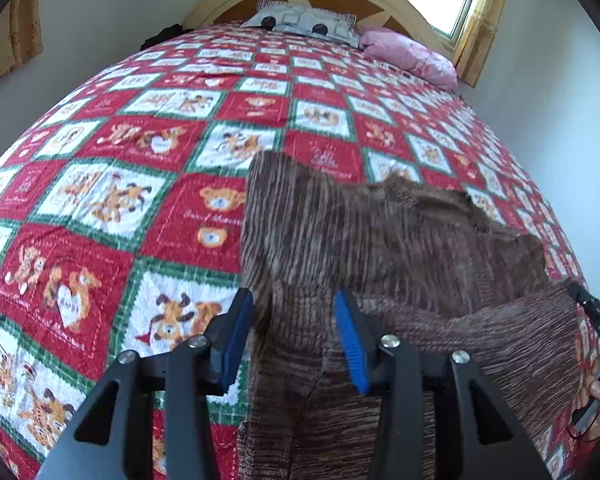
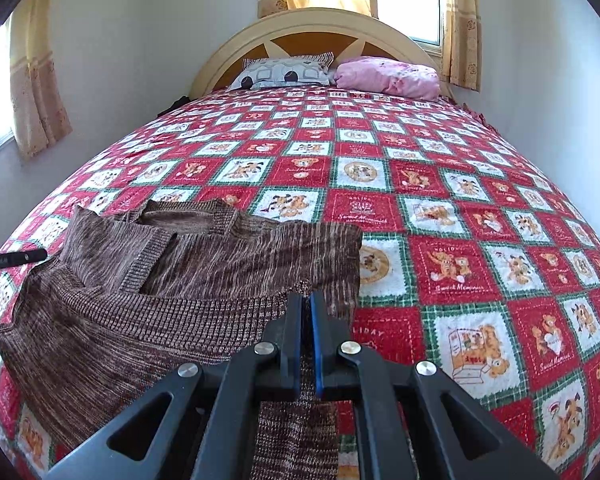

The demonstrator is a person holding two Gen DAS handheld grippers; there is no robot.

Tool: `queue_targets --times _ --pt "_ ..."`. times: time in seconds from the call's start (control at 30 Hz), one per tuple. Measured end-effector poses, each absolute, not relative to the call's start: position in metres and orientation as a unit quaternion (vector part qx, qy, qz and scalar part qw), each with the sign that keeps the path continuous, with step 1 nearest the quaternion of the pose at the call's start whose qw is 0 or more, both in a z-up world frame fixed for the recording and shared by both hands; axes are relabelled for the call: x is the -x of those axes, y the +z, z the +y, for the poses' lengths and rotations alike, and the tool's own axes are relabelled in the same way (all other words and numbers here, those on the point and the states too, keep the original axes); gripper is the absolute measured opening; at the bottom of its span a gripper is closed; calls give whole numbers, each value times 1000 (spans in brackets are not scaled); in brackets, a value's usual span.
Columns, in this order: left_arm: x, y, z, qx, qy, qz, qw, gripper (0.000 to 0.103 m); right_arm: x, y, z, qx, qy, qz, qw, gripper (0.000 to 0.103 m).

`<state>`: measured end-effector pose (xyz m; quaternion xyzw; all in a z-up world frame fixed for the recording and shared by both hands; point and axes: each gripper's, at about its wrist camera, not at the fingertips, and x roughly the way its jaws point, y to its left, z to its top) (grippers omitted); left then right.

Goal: Fold small clothes
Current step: 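Lift the held hem with both tools and fold it toward the collar, then carry the held fold with both tools over onto the collar end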

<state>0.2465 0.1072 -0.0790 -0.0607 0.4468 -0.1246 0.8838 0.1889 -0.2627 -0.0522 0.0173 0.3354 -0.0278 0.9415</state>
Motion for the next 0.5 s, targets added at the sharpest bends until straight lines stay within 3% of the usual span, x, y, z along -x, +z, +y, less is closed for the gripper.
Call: queue_targets --times 0.13,0.2,0.27,0.33,0.5 --pt "-247 -90 103 48 -116 455 881 46 -187 -53 -262 -23 -28 336 941 4" --pt "-245 -93 100 34 -106 455 884 40 -186 -53 -263 -23 -28 337 941 4" --pt "-241 -92 95 17 -107 448 888 24 -186 -54 -263 -24 -31 339 940 4" --pt "-236 -88 88 -11 -95 431 897 16 -185 -55 -264 -26 -33 341 939 4" --pt "-230 -76 92 -1 -99 409 907 10 -181 -52 -264 -30 -35 337 941 4"
